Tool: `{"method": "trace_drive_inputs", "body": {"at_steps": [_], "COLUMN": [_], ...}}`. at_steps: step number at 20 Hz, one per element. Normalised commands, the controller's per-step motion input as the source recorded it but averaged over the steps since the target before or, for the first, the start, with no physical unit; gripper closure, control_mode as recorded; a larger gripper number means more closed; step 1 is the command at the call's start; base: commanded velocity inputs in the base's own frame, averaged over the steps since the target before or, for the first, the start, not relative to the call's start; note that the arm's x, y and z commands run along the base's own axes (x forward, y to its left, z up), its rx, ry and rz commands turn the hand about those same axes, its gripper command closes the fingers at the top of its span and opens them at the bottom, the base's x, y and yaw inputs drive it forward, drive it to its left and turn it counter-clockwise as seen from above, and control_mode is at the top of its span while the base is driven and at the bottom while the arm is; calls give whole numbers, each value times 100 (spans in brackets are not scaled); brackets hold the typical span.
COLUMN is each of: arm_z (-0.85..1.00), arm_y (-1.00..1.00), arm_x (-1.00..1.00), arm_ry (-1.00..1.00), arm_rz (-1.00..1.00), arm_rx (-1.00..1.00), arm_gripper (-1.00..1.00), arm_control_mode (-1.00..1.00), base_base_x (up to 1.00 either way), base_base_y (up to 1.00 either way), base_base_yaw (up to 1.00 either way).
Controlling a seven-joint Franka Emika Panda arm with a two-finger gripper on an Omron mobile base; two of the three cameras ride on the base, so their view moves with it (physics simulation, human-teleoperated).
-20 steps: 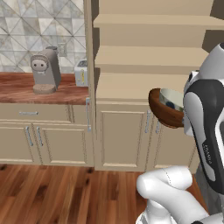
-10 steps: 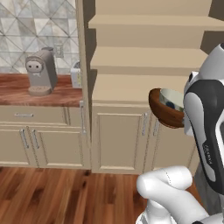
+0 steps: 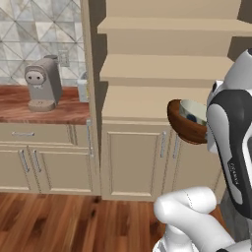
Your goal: Pick up the bowls on the counter and stack them on top of one another in the open cabinet. Place the smaller bowl on top of the larger bowl.
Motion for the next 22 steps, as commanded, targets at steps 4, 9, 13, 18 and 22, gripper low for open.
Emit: {"method": "trace_drive_inputs", "body": {"at_steps": [4, 9, 13, 18, 22], "arm_z": [0, 0, 0, 0, 0], "arm_y": [0, 0, 0, 0, 0], "arm_x": [0, 0, 0, 0, 0], "arm_ry": [0, 0, 0, 0, 0], "arm_rz": [0, 0, 0, 0, 0], "arm_rx": [0, 0, 0, 0, 0], "arm_gripper": [100, 100, 100, 100, 100], "arm_control_mode": [100, 100, 100, 100, 100], "base_base_x": [30, 28, 29, 33, 34], "base_base_y": [-34, -34, -32, -31, -29], "base_base_yaw": [0, 0, 0, 0, 0]}}
